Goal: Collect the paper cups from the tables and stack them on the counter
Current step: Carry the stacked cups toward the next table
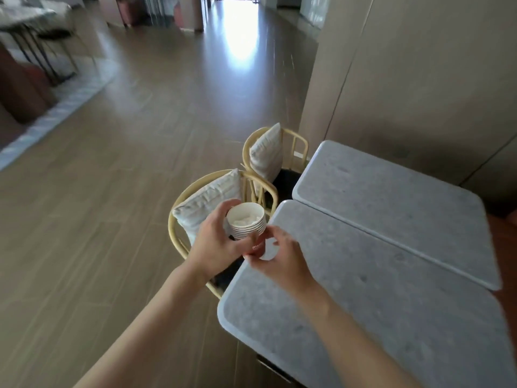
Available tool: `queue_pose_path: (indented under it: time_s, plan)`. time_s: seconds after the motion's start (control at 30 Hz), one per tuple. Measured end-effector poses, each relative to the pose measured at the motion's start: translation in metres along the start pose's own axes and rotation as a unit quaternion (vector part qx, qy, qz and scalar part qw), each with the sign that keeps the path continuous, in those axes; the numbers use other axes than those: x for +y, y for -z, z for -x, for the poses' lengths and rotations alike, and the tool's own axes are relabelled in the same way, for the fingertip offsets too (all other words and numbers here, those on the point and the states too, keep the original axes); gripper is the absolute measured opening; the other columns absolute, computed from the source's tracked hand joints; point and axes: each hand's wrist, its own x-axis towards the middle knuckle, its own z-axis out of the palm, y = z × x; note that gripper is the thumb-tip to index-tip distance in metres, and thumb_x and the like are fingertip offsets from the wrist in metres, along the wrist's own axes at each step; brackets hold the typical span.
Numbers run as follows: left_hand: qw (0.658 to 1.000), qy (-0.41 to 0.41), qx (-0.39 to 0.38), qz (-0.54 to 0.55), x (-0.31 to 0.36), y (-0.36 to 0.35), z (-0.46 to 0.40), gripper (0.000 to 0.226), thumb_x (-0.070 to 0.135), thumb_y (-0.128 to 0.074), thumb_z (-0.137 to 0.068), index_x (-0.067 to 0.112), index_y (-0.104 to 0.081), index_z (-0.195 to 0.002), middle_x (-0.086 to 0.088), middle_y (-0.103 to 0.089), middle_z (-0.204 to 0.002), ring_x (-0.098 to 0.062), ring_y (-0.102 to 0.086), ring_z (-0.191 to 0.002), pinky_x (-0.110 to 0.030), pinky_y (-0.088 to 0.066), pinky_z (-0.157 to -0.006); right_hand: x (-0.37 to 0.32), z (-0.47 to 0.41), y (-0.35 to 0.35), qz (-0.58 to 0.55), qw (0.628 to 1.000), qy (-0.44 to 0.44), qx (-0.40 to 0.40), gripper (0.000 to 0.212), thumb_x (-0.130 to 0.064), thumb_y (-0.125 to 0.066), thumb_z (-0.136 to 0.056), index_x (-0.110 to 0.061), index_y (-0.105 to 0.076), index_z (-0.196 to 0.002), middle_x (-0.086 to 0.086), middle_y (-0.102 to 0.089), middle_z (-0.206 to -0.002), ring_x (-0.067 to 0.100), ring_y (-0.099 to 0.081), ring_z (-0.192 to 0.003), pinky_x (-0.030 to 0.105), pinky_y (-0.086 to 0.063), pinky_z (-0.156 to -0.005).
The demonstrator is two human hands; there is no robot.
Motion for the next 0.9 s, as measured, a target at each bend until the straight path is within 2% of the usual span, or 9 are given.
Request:
queue_pose_path:
  time_s: [0.13, 0.27, 0.43, 0.53, 0.73, 0.9]
  plan:
    - [0.999, 0.003, 0.049, 0.011, -0.027, 0.083, -0.004, 0.075, 0.052, -0.087, -0.065, 0.043, -0.055, -0.132, 0.02, -0.068, -0.125, -0.004, -0.065, -0.119, -0.024, -0.052, -0.098, -0.052, -0.044, -0.063, -0.02, 0.999, 0.045, -0.019, 0.057, -0.046, -0.09, -0.075, -0.031, -0.065, -0.124, -0.02, -0.071, -0.114, 0.005, -0.066, -0.113, 0.011, -0.049, -0.096]
    - [0.994, 0.026, 0.108, 0.02, -0.06, 0.167, 0.011, 0.07, 0.047, -0.089, -0.066, 0.04, -0.056, -0.128, 0.019, -0.072, -0.119, -0.004, -0.068, -0.114, -0.019, -0.052, -0.094, -0.106, -0.078, -0.138, -0.03, 0.994, 0.091, -0.042, 0.049, -0.031, -0.093, -0.073, -0.02, -0.069, -0.114, -0.01, -0.073, -0.107, 0.009, -0.067, -0.105, 0.025, -0.053, -0.094]
    - [0.985, 0.057, 0.165, 0.013, -0.099, 0.252, 0.042, 0.071, 0.046, -0.09, -0.067, 0.04, -0.059, -0.131, 0.015, -0.073, -0.121, -0.005, -0.068, -0.114, -0.004, -0.043, -0.088, -0.16, -0.099, -0.228, -0.024, 0.99, 0.123, -0.064, 0.045, -0.029, -0.093, -0.067, -0.018, -0.069, -0.104, -0.008, -0.072, -0.098, 0.01, -0.067, -0.096, 0.022, -0.049, -0.09]
    - [0.974, 0.077, 0.214, 0.003, -0.121, 0.3, 0.067, 0.071, 0.044, -0.089, -0.071, 0.037, -0.059, -0.135, 0.013, -0.071, -0.127, -0.004, -0.065, -0.119, -0.003, -0.04, -0.091, -0.196, -0.104, -0.279, -0.035, 0.983, 0.147, -0.102, 0.045, -0.029, -0.093, -0.066, -0.021, -0.068, -0.103, -0.011, -0.071, -0.099, 0.008, -0.066, -0.099, 0.024, -0.051, -0.091]
    - [0.951, 0.107, 0.29, 0.013, -0.139, 0.355, 0.105, 0.066, 0.043, -0.09, -0.075, 0.04, -0.061, -0.134, 0.014, -0.073, -0.124, -0.005, -0.067, -0.117, -0.003, -0.044, -0.086, -0.244, -0.098, -0.337, -0.063, 0.969, 0.193, -0.142, 0.043, -0.025, -0.093, -0.068, -0.016, -0.068, -0.102, -0.009, -0.071, -0.099, 0.013, -0.067, -0.101, 0.035, -0.052, -0.096]
    - [0.924, 0.133, 0.358, -0.005, -0.146, 0.387, 0.137, 0.072, 0.049, -0.088, -0.071, 0.041, -0.057, -0.136, 0.019, -0.071, -0.123, 0.0, -0.065, -0.117, -0.002, -0.044, -0.085, -0.274, -0.096, -0.373, -0.086, 0.948, 0.238, -0.195, 0.046, -0.023, -0.095, -0.069, -0.015, -0.068, -0.106, -0.008, -0.072, -0.1, 0.012, -0.068, -0.1, 0.033, -0.052, -0.095]
